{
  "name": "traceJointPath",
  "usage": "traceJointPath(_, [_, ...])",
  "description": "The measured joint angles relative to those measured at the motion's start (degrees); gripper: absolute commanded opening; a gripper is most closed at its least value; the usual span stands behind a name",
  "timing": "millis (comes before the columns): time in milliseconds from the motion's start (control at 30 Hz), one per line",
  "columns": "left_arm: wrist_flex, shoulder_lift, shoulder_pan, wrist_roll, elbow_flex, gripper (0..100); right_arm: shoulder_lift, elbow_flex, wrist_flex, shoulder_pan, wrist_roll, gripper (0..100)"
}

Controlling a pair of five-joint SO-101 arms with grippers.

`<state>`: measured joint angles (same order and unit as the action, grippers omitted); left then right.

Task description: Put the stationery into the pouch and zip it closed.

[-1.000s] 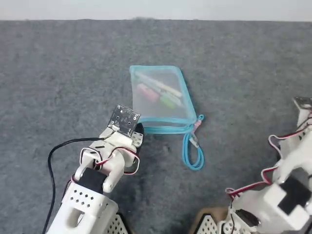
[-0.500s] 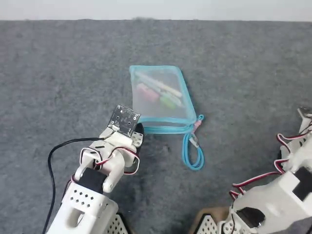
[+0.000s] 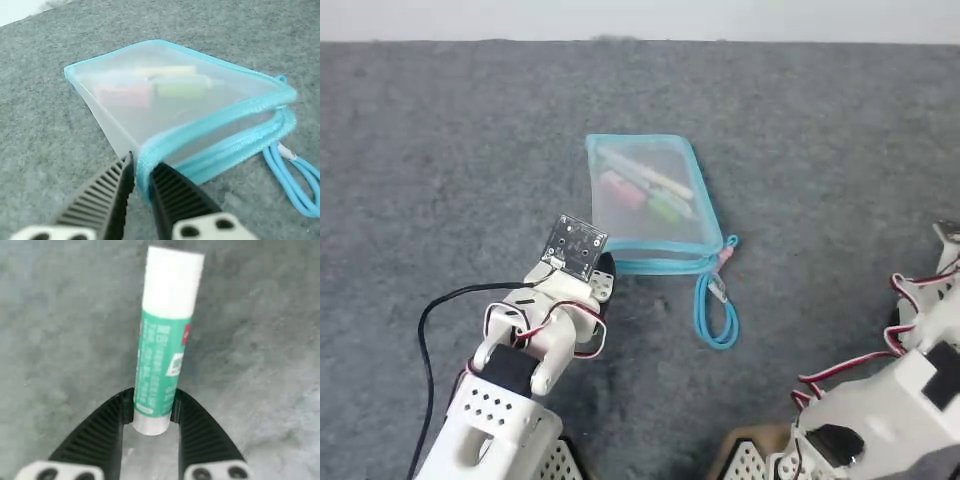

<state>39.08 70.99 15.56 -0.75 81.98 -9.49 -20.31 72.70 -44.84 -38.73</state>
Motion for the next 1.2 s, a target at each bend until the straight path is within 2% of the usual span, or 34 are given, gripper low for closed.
traceJointPath(100, [0.0, 0.0, 0.0, 0.0, 0.0, 1, 8.1, 0.4, 5.1, 3.8, 0.0, 0.8])
traceJointPath(233, [0.0, 0.0, 0.0, 0.0, 0.0, 1, 22.6, 0.3, 11.7, 13.5, 1.5, 0.7])
traceJointPath(333, [0.0, 0.0, 0.0, 0.0, 0.0, 1, 33.6, -1.0, 18.0, 24.5, 2.8, 0.7])
traceJointPath(467, [0.0, 0.0, 0.0, 0.0, 0.0, 1, 43.8, -2.6, 24.5, 42.7, 4.6, 0.7])
traceJointPath(600, [0.0, 0.0, 0.0, 0.2, 0.0, 1, 45.3, -2.6, 27.3, 59.2, 7.3, 0.7])
traceJointPath(700, [0.0, 0.0, 0.0, 0.2, 0.0, 1, 44.5, -2.7, 27.3, 68.1, 9.2, 0.7])
traceJointPath(833, [0.0, 0.0, 0.0, 0.2, 0.0, 1, 40.1, -2.7, 27.3, 73.9, 9.8, 0.7])
traceJointPath(1200, [0.0, 0.0, 0.0, 0.4, 0.0, 1, 28.7, -2.7, 23.0, 75.0, 11.2, 0.7])
